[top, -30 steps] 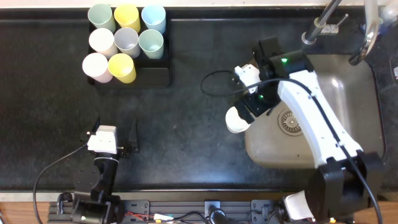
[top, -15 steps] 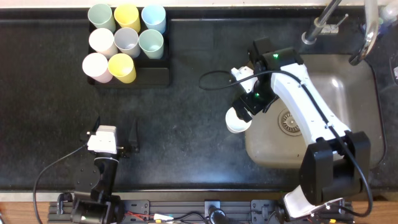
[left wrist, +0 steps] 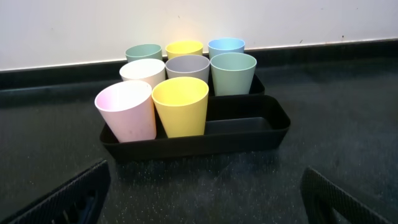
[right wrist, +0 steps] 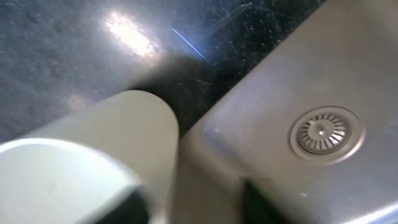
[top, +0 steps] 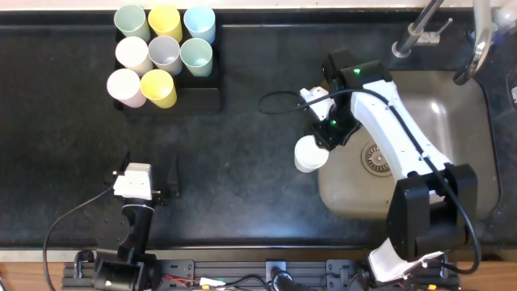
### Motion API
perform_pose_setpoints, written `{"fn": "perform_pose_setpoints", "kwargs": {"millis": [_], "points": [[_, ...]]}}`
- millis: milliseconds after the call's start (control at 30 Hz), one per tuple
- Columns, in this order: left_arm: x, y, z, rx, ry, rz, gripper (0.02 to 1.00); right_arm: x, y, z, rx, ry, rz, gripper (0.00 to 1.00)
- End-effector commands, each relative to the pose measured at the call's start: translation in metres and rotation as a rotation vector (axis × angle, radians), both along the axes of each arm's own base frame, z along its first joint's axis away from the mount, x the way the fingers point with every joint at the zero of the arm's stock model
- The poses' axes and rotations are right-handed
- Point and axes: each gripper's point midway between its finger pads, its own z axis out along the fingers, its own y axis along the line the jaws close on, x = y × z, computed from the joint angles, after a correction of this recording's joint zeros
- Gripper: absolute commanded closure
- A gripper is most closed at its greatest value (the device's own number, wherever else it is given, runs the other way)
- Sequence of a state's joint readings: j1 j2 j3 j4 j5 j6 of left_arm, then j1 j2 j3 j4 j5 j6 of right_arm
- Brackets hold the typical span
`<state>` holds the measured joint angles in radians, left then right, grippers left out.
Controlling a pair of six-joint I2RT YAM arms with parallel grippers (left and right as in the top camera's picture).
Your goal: Store Cups
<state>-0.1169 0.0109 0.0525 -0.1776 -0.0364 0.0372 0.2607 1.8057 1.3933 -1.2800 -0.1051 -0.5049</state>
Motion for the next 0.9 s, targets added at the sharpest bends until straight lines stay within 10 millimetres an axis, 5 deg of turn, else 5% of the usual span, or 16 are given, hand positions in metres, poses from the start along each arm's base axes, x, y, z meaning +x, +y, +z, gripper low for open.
{"fn": "perform_pose_setpoints", "kwargs": {"millis": [33,133,367,433,600,733,900], "points": [[0.0,0.0,0.001,0.021,-0.005,-0.006,0.018,0.002,0.022,0.014,0.091,-0.006,-0.031,0.956],[0.0,0.0,0.001,0.021,-0.005,-0.006,0.02,0.013,0.034,0.041,0.119,-0.074,-0.068,0.956],[0.0,0.0,0.001,0.021,-0.005,-0.006,0.018,0.056,0.08,0.172,0.26,-0.372,-0.106,0.956],[0.0,0.0,0.001,0.021,-0.005,-0.006,0.018,0.063,0.103,0.208,0.32,-0.46,-0.073,0.958],[0.0,0.0,0.001,0.021,-0.005,-0.006,0.018,0.078,0.166,0.256,0.44,-0.566,-0.019,0.961],[0.0,0.0,0.001,0.021,-0.005,-0.006,0.018,0.092,0.21,0.259,0.494,-0.591,0.019,0.958],[0.0,0.0,0.001,0.021,-0.005,-0.006,0.018,0.105,0.238,0.219,0.45,-0.556,0.048,0.958]]}}
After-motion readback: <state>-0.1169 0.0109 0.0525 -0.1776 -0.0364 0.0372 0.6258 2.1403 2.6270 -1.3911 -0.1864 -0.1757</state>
